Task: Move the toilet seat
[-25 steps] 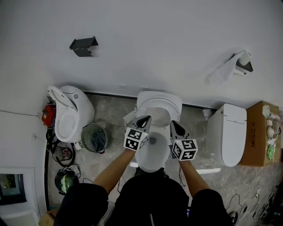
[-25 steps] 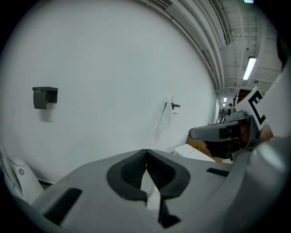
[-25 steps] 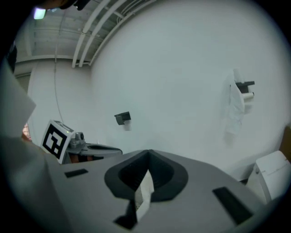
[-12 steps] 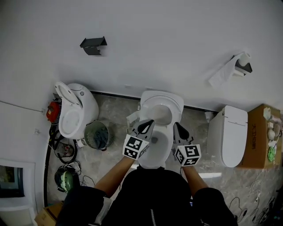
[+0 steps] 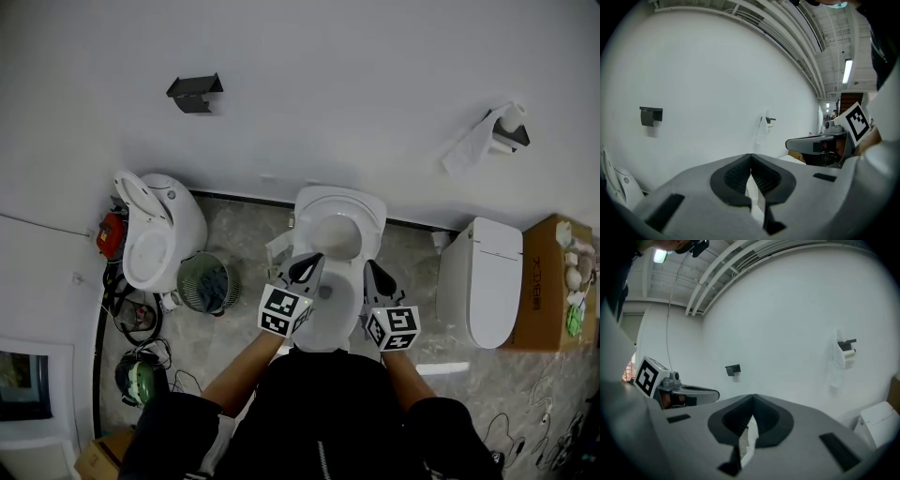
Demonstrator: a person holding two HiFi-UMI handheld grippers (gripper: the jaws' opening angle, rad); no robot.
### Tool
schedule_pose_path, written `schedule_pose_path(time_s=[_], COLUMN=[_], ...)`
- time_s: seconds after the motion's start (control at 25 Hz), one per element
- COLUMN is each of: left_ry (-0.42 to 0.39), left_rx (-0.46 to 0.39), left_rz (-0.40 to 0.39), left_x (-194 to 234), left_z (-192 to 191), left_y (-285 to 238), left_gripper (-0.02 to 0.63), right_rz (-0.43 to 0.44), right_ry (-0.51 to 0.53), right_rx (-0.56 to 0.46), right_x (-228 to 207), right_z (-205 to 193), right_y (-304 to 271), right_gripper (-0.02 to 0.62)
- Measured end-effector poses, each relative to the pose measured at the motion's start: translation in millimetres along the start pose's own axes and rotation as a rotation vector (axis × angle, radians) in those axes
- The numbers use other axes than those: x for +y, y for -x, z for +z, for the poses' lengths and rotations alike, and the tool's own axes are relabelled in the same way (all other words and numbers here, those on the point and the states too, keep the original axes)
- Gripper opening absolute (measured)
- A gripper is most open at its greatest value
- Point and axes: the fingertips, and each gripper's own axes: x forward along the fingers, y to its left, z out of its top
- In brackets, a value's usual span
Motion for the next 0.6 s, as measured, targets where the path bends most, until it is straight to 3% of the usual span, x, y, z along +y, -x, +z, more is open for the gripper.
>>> schedule_pose_path(time_s=[0.6], left_ry=[0.019], left_rx=[0.003], left_rz=[-0.004], left_x=[-1.0], left_z=[-4.7], left_y=[-0.3], left_gripper=[0.003], right_rz=[0.002], right_ry=[-0.004], right_rx=[0.018], right_x=[1.9], right_z=[-7.2], right_y=[4.2], right_gripper=[0.002])
